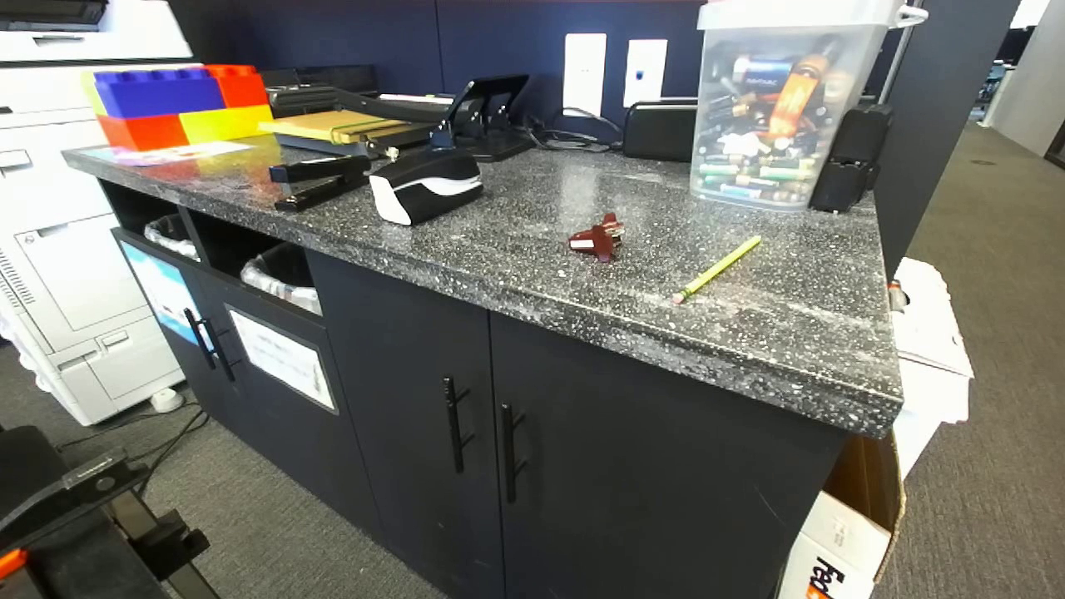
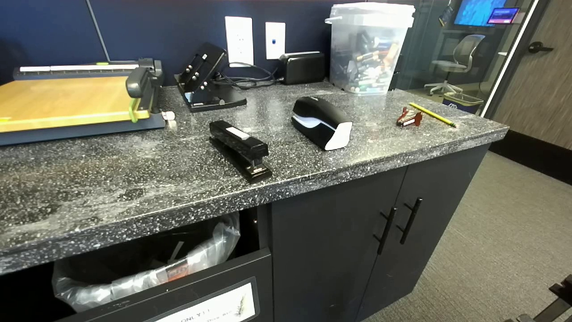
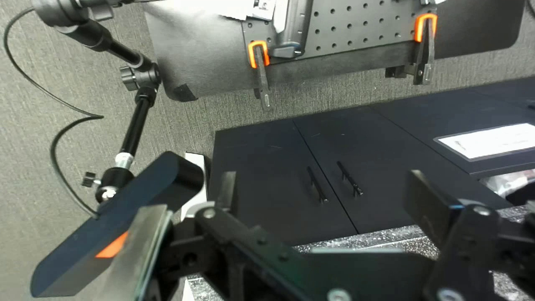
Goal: Move the staple remover to the left
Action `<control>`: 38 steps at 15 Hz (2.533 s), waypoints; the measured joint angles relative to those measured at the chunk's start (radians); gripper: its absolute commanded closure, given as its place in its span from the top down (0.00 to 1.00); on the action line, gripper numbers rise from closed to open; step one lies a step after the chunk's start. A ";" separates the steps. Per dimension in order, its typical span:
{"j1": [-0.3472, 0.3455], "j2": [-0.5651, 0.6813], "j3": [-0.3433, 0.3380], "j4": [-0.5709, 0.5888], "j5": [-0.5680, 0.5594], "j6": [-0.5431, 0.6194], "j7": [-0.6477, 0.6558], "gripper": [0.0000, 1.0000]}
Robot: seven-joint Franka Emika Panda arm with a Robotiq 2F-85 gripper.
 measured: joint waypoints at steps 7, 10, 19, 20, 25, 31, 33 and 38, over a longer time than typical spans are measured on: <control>0.091 0.251 0.279 0.114 0.156 0.117 0.436 1.00; 0.100 0.437 0.339 0.233 0.178 0.174 0.601 1.00; 0.105 1.006 0.314 0.718 0.178 0.252 0.917 1.00; 0.109 1.067 0.300 0.777 0.178 0.252 0.934 1.00; 0.139 1.352 0.228 1.048 0.178 0.252 1.006 1.00; 0.167 1.566 0.180 1.252 0.177 0.234 1.078 0.99; 0.169 1.601 0.168 1.291 0.177 0.230 1.092 0.74; 0.169 1.650 0.146 1.363 0.176 0.205 1.121 0.42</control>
